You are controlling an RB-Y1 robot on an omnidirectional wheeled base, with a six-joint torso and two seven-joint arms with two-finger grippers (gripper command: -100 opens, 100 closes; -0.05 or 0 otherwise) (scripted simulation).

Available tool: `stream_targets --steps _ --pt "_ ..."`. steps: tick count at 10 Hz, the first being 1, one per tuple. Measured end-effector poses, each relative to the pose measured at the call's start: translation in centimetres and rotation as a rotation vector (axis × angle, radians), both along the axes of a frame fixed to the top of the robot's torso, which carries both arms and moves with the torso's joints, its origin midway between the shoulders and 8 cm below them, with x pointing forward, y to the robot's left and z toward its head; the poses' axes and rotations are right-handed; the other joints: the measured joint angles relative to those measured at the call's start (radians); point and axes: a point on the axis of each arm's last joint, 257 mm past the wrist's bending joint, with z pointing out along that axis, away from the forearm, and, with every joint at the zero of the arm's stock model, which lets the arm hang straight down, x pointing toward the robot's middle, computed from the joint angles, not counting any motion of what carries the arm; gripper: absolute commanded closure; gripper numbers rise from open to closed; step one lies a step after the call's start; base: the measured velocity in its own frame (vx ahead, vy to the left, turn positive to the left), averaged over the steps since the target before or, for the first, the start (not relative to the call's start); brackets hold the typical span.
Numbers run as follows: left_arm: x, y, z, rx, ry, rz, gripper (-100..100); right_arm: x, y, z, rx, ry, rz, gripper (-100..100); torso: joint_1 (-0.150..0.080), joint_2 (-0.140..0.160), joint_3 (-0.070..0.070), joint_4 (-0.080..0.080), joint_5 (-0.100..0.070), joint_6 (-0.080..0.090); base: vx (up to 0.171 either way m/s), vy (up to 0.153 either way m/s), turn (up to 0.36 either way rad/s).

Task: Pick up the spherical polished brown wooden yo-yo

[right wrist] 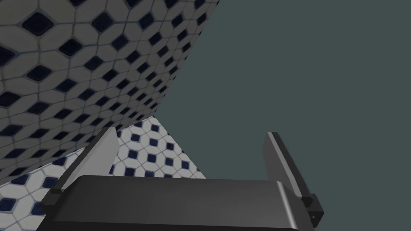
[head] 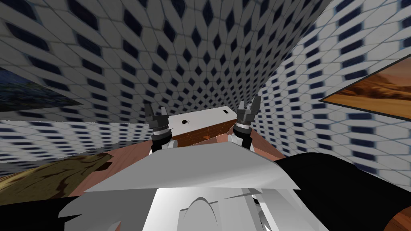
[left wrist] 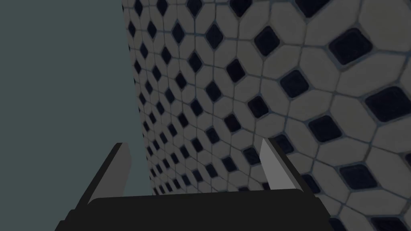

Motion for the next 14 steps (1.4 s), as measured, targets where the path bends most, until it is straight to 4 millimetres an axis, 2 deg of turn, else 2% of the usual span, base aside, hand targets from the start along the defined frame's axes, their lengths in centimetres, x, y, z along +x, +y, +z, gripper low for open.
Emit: stream_targets --steps 3,6,8,13,14 --pt "1.4 -0.3 -1.5 0.061 0.053 -0.031 -100 0.0 0.0 0.0 0.000 0.000 0.000 0 -0.001 0.002 0.001 0.000 0.000 0.000 -0.029 -0.026 0.031" --pt "3.8 0.1 -3.5 0.117 0.146 -0.047 -100 0.0 0.0 0.0 0.000 0.000 0.000 0 -0.002 0.002 0.001 0.000 0.000 0.000 -0.040 -0.044 0.041" --pt "6.3 1.0 -5.9 0.145 0.220 -0.043 -100 0.0 0.0 0.0 0.000 0.000 0.000 0 -0.002 0.002 0.001 0.001 0.000 0.000 -0.040 -0.036 0.027" --pt "9.2 3.0 -8.4 0.167 0.339 -0.019 -100 0.0 0.0 0.0 0.000 0.000 0.000 0 -0.002 0.001 0.001 0.000 0.000 0.000 -0.021 -0.027 0.022" --pt "9.8 3.5 -9.4 0.170 0.369 -0.011 -100 0.0 0.0 0.0 0.000 0.000 0.000 0 -0.002 0.001 0.001 0.000 0.000 0.000 -0.020 -0.028 0.014"
